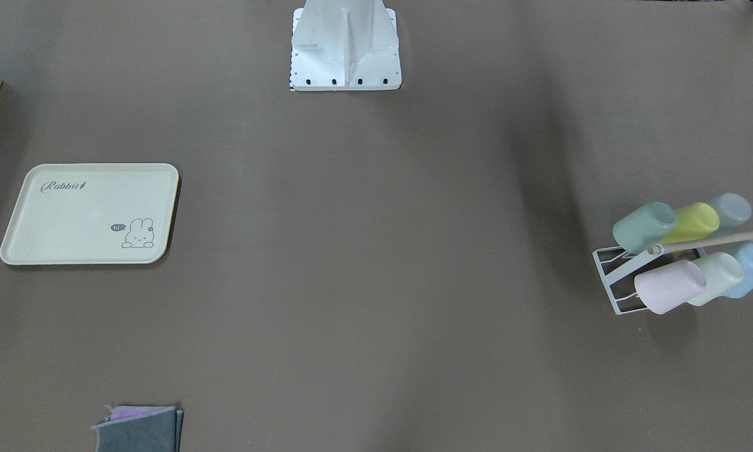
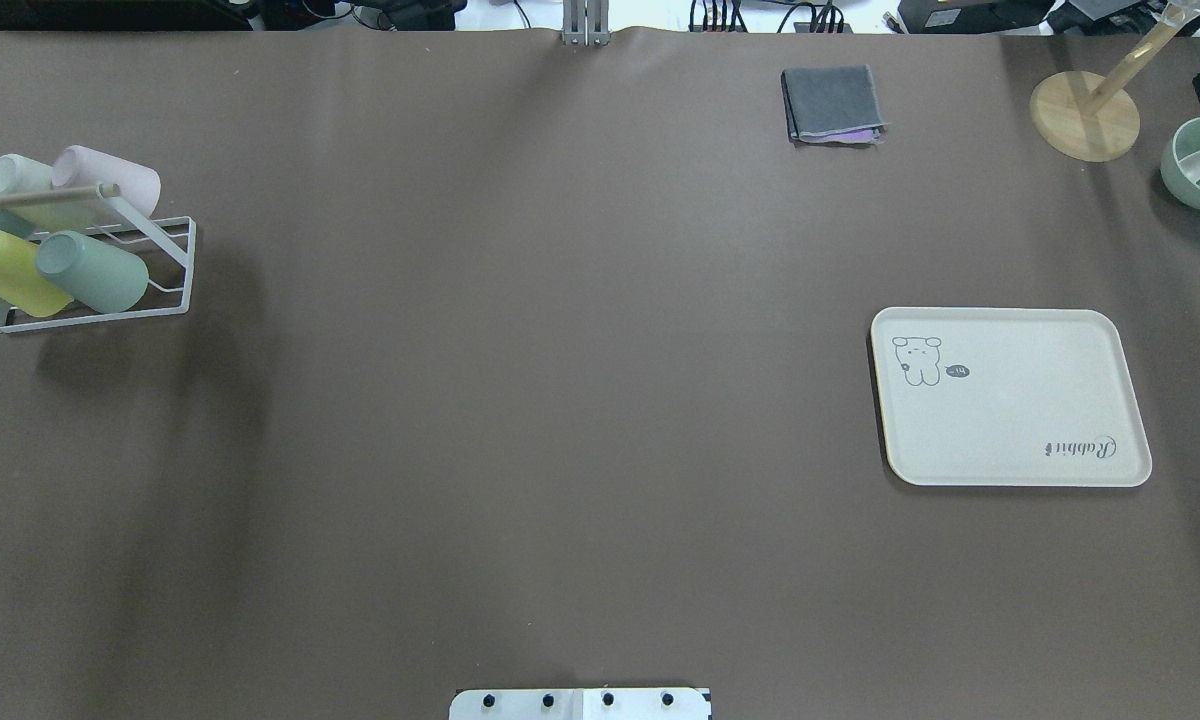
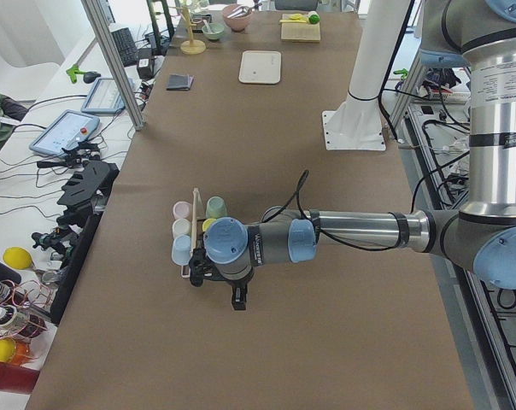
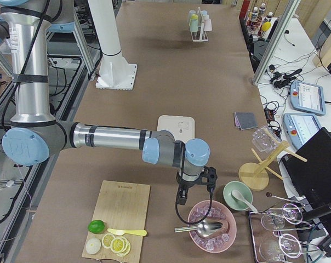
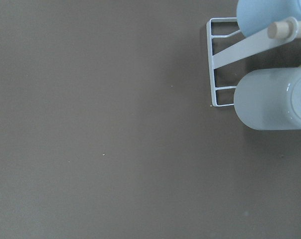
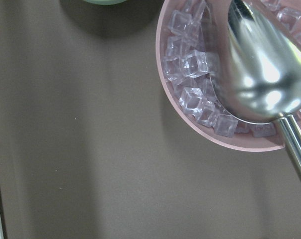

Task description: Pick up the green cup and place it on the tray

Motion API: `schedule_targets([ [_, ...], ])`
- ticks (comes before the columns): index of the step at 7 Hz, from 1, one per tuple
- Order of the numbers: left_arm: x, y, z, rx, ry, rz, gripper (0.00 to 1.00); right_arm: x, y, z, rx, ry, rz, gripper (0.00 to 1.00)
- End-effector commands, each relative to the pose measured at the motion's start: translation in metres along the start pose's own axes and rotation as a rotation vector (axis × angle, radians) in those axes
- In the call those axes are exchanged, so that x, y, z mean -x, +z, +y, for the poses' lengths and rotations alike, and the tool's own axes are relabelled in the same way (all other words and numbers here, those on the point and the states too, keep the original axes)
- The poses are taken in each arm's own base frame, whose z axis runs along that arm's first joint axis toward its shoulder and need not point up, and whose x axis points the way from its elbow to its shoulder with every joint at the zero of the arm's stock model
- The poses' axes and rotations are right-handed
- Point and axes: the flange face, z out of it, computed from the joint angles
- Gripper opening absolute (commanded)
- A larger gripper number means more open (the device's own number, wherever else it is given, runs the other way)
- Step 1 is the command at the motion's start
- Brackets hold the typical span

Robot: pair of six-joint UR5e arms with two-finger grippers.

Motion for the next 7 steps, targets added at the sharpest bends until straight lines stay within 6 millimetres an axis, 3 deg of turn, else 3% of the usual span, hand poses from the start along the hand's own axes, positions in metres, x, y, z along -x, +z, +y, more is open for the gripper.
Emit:
schedule_targets([
  [1,-0.005,-0.003,-0.001,-0.007,0.014,-0.004,0.99,0.0,0.0,-0.001,-0.001,-0.001,-0.001,1.0],
  [7,-0.024,-0.018,-0.008,-0.044,0.057,0.004,0.99,-0.002,0.002,0.001,0.004,0.002,0.001,1.0],
])
